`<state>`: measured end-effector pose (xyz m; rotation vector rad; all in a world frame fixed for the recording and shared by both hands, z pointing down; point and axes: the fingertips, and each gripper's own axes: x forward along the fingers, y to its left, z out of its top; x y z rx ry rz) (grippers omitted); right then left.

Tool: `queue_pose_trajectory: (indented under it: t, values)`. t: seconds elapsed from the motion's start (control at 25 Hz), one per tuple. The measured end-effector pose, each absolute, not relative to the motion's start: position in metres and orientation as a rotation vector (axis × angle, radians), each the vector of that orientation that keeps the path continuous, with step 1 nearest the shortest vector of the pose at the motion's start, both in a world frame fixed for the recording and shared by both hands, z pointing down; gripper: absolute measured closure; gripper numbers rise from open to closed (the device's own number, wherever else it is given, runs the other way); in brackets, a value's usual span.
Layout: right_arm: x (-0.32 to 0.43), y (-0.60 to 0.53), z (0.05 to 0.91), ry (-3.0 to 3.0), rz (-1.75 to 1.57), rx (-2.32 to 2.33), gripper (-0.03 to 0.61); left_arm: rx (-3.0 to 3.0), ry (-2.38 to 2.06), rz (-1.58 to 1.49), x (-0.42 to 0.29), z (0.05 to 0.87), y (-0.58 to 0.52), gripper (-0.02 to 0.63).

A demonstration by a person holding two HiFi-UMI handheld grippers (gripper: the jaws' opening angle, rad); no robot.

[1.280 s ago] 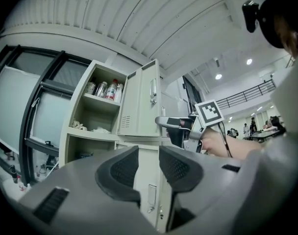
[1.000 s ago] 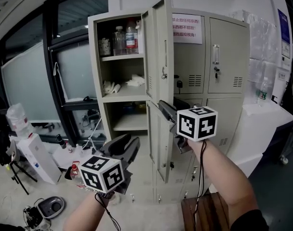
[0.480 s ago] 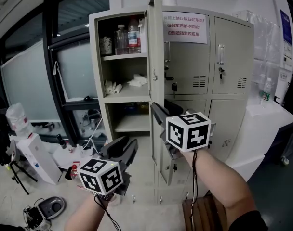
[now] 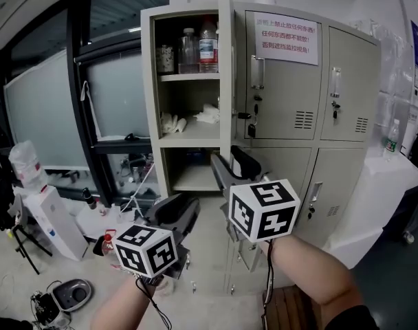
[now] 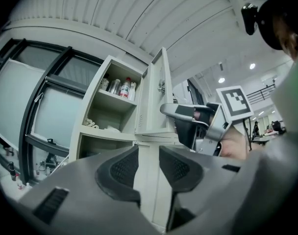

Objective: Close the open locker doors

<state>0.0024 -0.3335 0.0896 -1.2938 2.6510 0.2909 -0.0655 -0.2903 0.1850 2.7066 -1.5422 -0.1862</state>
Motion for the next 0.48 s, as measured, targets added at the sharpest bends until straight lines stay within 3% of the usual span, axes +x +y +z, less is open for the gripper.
queue_pose_trajectory:
  t: [0.48]
  values:
    - [-0.066, -0.35, 0.087, 2.645, 0.396, -1.285, 0.353, 2.739, -1.458, -0.196, -0.121, 0.182, -0.344, 0.483]
